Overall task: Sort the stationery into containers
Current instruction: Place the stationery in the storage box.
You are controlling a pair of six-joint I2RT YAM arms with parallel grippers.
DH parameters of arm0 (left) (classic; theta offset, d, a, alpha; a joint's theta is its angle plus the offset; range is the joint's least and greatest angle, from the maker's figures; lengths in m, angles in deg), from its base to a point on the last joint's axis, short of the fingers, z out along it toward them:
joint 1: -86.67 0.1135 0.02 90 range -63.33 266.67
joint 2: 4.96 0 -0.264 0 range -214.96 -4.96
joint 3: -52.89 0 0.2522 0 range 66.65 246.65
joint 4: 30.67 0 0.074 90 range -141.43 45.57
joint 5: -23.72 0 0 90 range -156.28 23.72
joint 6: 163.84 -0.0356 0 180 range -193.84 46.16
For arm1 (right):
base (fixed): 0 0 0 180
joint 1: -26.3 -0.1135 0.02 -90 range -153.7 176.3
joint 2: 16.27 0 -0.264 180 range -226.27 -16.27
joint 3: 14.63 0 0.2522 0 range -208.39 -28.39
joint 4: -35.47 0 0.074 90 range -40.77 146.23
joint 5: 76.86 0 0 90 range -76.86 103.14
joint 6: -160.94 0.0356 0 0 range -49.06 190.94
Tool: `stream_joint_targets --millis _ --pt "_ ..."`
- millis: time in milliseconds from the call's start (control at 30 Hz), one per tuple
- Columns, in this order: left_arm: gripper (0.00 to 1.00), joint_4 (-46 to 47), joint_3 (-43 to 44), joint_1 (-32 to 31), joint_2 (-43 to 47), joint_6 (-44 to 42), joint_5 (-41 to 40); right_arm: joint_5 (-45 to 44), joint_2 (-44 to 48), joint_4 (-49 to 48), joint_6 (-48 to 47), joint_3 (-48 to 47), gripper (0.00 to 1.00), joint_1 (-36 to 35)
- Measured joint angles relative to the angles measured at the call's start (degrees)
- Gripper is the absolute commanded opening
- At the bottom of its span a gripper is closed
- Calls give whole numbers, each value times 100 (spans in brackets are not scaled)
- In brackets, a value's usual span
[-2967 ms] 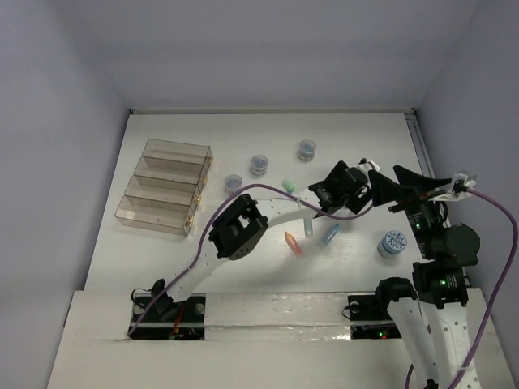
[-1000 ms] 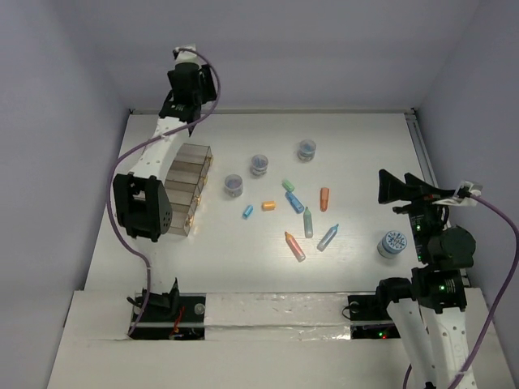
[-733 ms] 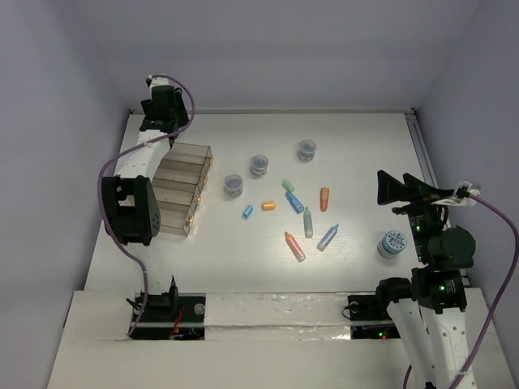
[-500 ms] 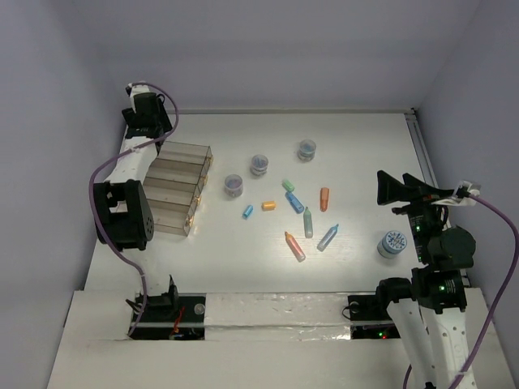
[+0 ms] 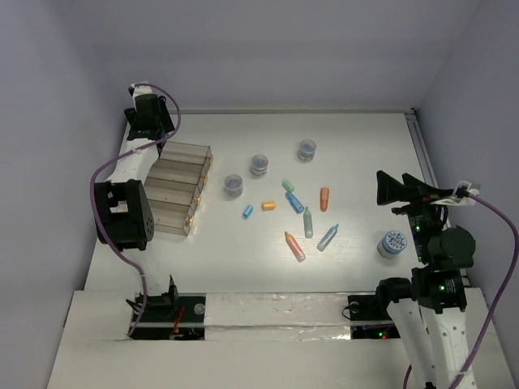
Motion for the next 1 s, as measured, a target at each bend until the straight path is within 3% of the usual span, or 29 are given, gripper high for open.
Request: stream_joint_targets --millis 1000 --pt "30 232 -531 0 -136 -116 -74 4 -109 7 0 0 100 0"
